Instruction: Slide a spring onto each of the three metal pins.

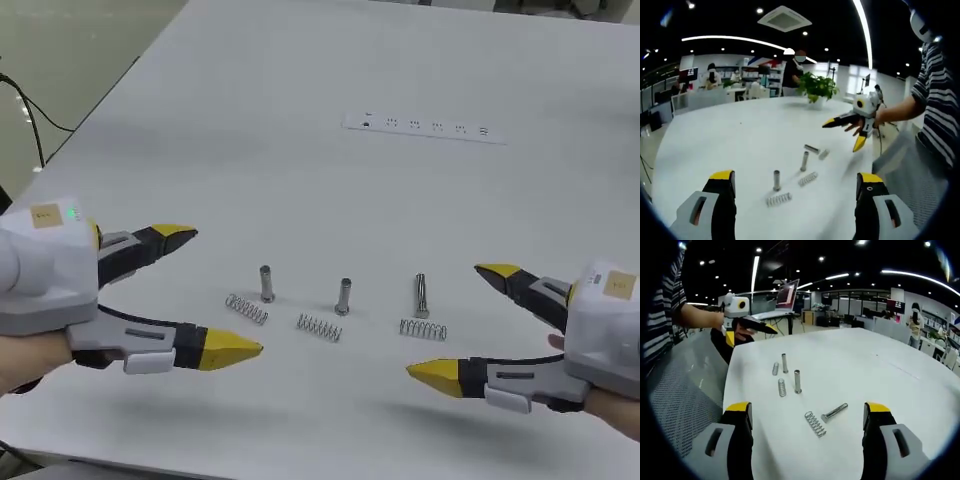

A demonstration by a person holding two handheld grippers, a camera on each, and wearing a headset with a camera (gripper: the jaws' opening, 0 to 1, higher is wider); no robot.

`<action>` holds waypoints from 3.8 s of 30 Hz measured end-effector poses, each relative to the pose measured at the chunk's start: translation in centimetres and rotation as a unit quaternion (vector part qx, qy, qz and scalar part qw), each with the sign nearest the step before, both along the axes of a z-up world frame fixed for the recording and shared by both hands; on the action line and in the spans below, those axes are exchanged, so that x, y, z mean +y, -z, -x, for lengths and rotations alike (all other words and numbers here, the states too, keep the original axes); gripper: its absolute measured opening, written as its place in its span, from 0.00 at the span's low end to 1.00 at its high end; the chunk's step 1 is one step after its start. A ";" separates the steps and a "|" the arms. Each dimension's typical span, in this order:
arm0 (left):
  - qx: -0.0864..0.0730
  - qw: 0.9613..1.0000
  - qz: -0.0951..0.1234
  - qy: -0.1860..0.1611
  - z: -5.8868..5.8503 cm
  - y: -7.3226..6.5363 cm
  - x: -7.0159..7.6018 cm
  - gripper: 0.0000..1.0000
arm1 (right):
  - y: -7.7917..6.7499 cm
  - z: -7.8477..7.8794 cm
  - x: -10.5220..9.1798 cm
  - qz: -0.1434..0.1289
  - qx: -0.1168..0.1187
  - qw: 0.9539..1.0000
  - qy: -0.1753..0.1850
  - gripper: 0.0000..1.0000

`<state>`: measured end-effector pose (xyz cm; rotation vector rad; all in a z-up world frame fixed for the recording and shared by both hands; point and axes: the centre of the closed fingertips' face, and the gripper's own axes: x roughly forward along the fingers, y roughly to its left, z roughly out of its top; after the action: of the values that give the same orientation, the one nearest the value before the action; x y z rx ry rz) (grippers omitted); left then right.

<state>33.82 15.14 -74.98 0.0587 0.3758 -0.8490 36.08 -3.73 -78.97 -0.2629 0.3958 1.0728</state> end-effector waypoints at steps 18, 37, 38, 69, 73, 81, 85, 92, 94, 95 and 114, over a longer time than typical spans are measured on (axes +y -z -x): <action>0.005 1.000 -0.001 0.002 -0.1 0.2 0.2 0.98 | 0.3 0.1 0.3 0.004 0.008 1.000 -0.007 0.91; 0.009 1.000 -0.005 0.003 0.1 0.6 0.4 0.98 | -0.6 -3.1 1.0 -0.006 0.042 0.999 0.028 0.74; 0.009 1.000 -0.004 0.002 0.1 0.5 0.5 0.98 | -0.5 -3.2 1.1 -0.003 0.048 0.998 0.028 0.72; 0.014 1.000 -0.005 -0.003 0.3 1.0 0.7 0.98 | 4.6 -7.4 0.9 0.038 0.236 0.956 0.168 0.27; 0.014 1.000 -0.005 -0.004 0.3 1.0 0.9 0.98 | 5.2 -7.4 0.9 0.050 0.247 0.952 0.176 0.23; 0.018 1.000 -0.004 -0.003 0.4 1.2 0.8 0.98 | 6.1 -7.7 0.7 0.068 0.263 0.942 0.196 0.15; 0.020 1.000 -0.007 -0.001 0.4 1.4 0.9 0.98 | 6.6 -7.7 0.5 0.092 0.261 0.940 0.200 0.10; 0.021 1.000 -0.008 -0.001 0.3 1.3 1.1 0.98 | 6.7 -7.7 0.7 0.093 0.264 0.938 0.207 0.05; 0.022 1.000 -0.009 -0.001 0.3 1.3 1.1 0.98 | 6.6 -7.7 0.6 0.092 0.259 0.939 0.206 0.05; 0.022 1.000 -0.009 0.000 0.4 1.3 1.0 0.98 | 6.6 -7.6 0.6 0.092 0.260 0.939 0.206 0.05; 0.025 1.000 -0.008 0.006 0.4 1.3 0.4 0.98 | 3.6 -7.5 0.8 0.044 0.201 0.959 0.196 0.05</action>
<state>33.38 15.55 -76.32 0.0546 0.4287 -0.8604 43.58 -2.95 -82.55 -0.0364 0.8260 0.7124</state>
